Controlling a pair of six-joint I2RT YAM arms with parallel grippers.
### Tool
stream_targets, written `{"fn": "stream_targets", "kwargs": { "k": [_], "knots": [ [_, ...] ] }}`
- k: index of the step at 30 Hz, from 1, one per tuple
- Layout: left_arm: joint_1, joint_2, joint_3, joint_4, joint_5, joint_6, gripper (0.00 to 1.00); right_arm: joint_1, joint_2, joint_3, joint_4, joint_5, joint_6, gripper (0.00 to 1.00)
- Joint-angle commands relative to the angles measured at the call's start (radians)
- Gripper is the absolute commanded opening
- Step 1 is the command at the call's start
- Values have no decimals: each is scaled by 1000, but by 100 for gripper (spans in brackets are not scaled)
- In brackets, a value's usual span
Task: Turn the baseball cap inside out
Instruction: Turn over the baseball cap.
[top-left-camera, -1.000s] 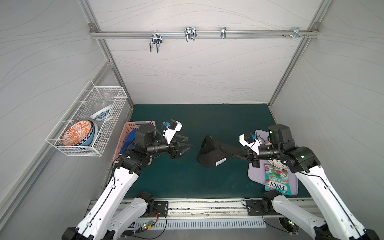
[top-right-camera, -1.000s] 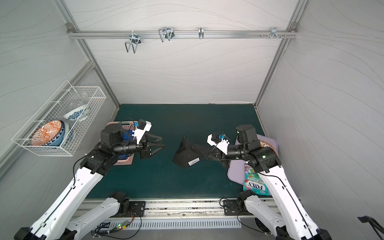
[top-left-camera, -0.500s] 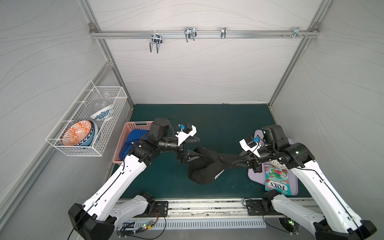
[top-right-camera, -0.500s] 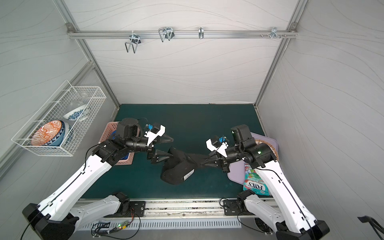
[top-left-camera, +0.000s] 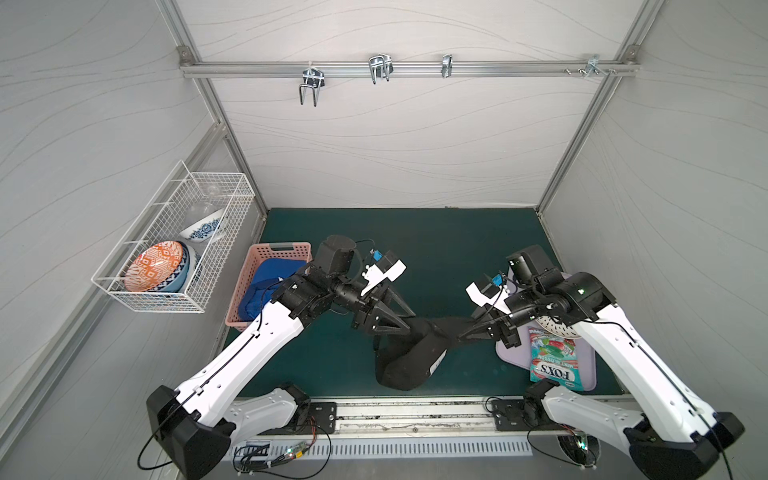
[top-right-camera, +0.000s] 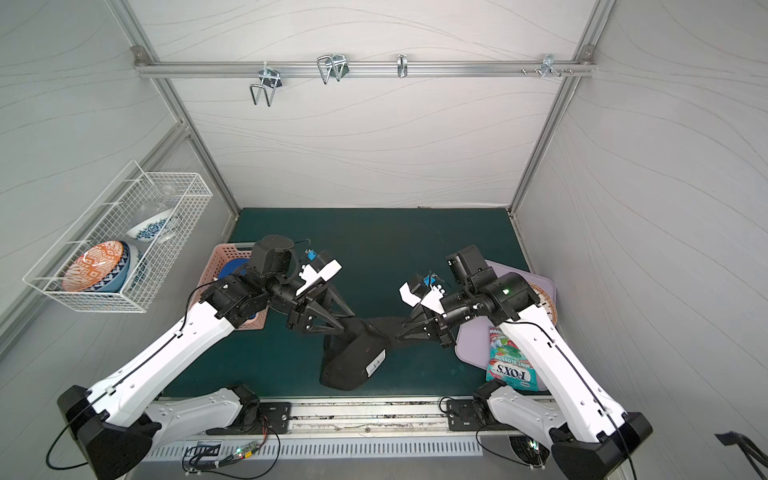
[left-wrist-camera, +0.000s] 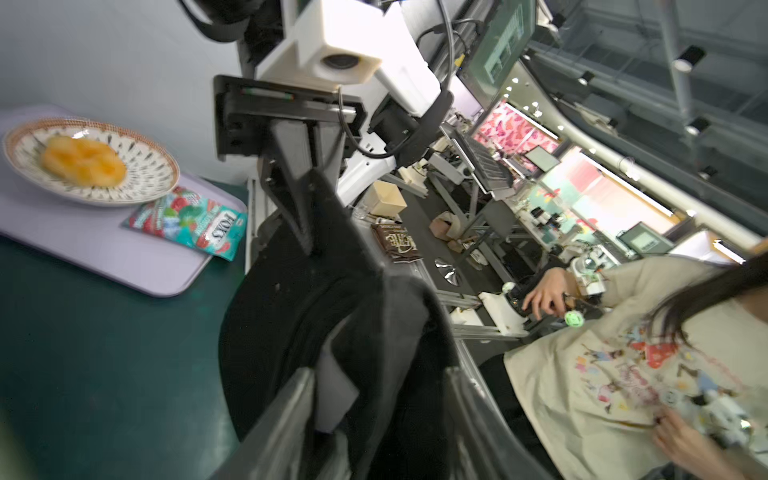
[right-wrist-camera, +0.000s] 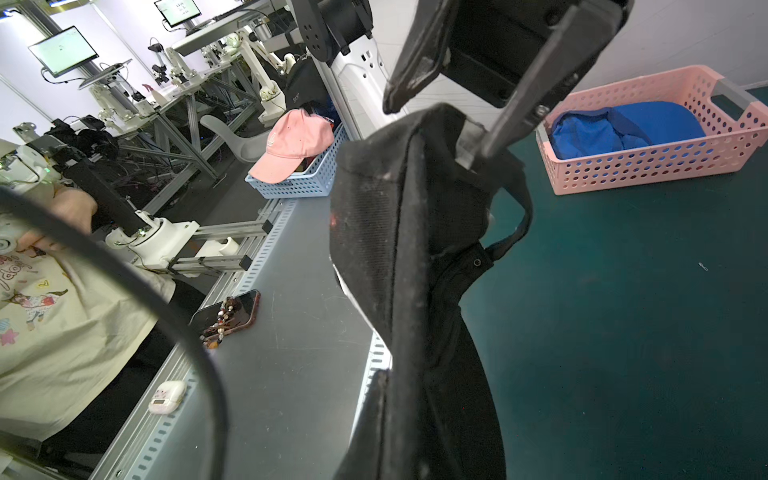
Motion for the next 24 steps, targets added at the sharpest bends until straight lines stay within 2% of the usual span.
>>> {"fn": "stream_targets", "kwargs": {
  "k": [1, 3, 9, 12, 16, 20, 22, 23, 24],
  "knots": [
    [10, -20, 21, -17, 78, -7, 21, 8, 4, 29, -75, 95, -64, 0],
    [37, -26, 20, -21, 87, -15, 0, 23, 10, 30, -98, 191, -92, 0],
    [87, -36, 45, -26, 137, -65, 0, 53, 16, 13, -111, 488, -146, 0],
    [94, -33, 57, -28, 146, -81, 0, 63, 8, -5, -79, 576, -161, 0],
    [94, -19, 44, -25, 101, -56, 0, 79, 8, 8, -85, 476, -152, 0],
    [93, 19, 82, -44, 88, -42, 0, 97, 4, -3, -24, 289, -65, 0],
    [93, 33, 94, -37, 77, -54, 0, 98, -12, -59, 88, 303, 40, 36],
    [93, 35, 97, -36, 65, -62, 0, 98, -21, -83, 153, 348, 91, 74],
    [98, 41, 101, -37, 43, -74, 0, 96, -31, -106, 203, 394, 127, 95]
  ]
}}
